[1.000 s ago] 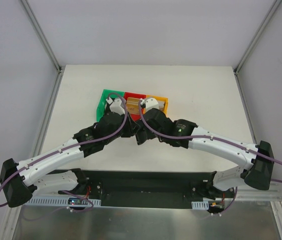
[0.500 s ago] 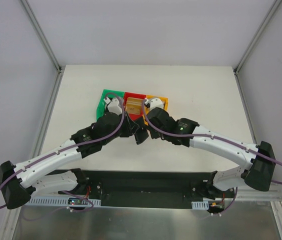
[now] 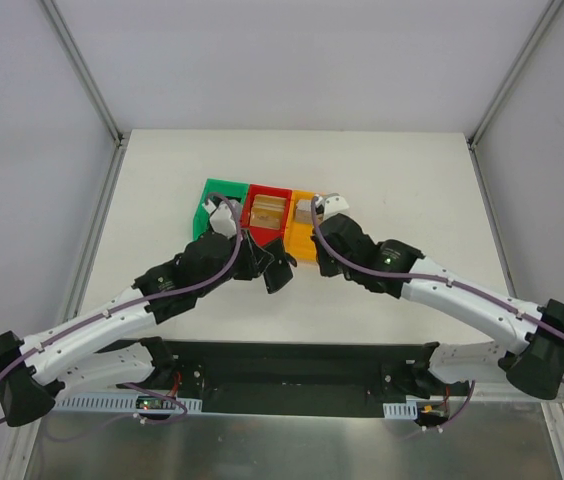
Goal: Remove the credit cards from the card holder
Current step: Open the card holder.
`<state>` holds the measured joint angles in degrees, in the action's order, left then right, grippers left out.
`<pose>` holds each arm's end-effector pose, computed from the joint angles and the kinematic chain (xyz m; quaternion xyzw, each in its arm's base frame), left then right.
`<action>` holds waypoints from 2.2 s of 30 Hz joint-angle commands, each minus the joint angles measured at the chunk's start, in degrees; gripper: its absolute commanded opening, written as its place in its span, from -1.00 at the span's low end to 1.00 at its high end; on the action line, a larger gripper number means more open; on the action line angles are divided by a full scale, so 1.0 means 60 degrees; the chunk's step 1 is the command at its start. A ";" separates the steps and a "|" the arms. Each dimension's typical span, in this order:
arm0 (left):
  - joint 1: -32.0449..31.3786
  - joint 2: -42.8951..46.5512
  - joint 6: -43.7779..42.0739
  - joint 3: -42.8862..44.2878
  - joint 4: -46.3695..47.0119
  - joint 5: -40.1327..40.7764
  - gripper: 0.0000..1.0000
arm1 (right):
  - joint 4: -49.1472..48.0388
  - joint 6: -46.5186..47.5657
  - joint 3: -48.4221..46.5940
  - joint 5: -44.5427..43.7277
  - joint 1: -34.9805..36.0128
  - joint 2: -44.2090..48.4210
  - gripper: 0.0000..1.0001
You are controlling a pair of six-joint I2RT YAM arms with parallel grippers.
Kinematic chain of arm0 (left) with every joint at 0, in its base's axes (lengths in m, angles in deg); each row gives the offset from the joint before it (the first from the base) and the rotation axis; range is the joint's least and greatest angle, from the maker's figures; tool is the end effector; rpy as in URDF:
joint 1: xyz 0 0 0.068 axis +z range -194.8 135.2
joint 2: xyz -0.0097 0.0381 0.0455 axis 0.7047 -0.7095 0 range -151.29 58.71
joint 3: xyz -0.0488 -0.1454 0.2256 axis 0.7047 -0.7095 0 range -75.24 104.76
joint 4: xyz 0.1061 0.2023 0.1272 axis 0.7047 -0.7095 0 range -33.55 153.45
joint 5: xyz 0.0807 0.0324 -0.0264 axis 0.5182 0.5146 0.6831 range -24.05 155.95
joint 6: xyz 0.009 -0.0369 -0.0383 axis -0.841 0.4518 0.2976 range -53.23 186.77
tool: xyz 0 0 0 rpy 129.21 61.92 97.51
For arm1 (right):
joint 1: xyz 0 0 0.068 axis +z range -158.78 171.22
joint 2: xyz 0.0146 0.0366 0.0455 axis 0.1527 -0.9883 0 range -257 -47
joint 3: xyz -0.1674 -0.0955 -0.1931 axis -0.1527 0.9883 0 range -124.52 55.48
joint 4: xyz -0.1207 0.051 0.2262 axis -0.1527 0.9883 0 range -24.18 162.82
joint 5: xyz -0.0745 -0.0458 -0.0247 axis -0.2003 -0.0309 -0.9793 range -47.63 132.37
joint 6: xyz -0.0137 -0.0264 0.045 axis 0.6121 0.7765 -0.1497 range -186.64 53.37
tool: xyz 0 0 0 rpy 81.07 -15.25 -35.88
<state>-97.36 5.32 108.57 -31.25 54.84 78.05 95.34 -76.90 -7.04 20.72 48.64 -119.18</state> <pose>0.1382 -0.1682 0.3109 0.0137 0.8068 -0.3707 0.4598 0.1584 0.2236 0.3152 -0.2810 0.8453 0.0939 0.4445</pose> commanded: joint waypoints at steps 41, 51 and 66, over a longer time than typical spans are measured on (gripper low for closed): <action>0.3149 0.0138 0.2145 -0.3830 1.1673 -1.0365 -1.00 | -0.4758 -0.1292 0.3331 0.6771 -0.2305 0.4604 0.47; 0.3149 0.0284 0.2042 -0.3904 1.1702 -1.0366 -1.00 | -0.5344 -0.1688 0.3330 0.7534 -0.2467 0.3974 0.32; 0.3149 -0.0345 0.2510 -0.3699 1.2873 -1.0205 -1.00 | -0.6208 -0.2039 0.3740 0.9320 -0.2438 0.3915 0.32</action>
<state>-78.52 4.12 121.93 -54.95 124.33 16.35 63.65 -87.26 14.45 69.27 33.54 -95.60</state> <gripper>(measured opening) 0.148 0.657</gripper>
